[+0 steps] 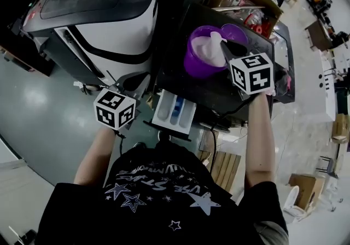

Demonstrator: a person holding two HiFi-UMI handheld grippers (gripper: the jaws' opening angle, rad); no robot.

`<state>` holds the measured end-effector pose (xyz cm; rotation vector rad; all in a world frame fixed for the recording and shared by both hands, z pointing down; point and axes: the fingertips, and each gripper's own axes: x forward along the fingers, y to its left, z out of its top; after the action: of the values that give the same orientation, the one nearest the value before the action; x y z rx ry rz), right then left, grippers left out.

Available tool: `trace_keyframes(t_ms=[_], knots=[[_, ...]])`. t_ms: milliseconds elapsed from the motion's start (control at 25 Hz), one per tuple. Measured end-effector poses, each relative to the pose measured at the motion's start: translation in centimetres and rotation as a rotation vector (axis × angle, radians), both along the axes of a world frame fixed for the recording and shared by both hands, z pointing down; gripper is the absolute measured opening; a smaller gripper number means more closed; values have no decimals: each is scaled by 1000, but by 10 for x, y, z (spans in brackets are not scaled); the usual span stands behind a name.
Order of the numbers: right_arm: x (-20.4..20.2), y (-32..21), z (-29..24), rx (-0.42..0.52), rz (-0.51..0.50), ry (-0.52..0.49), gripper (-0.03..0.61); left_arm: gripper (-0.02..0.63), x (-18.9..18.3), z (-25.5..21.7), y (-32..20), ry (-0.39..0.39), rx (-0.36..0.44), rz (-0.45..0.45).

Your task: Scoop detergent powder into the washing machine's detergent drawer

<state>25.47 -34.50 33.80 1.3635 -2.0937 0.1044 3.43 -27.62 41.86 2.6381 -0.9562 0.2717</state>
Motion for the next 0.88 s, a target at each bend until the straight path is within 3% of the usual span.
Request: trace_keyframes(t_ms=[520,680,880], knots=[[-10,-31,40,-132,-137,370,32,0,-3,11,-1,-20,-27,-75],[-16,-33,49,-165,-161,389,32,0,-6,13,1,-20,-32,-83],[-31,-31,51,-208,-209,328,32,0,-13,15,1,-19,-36,-91]])
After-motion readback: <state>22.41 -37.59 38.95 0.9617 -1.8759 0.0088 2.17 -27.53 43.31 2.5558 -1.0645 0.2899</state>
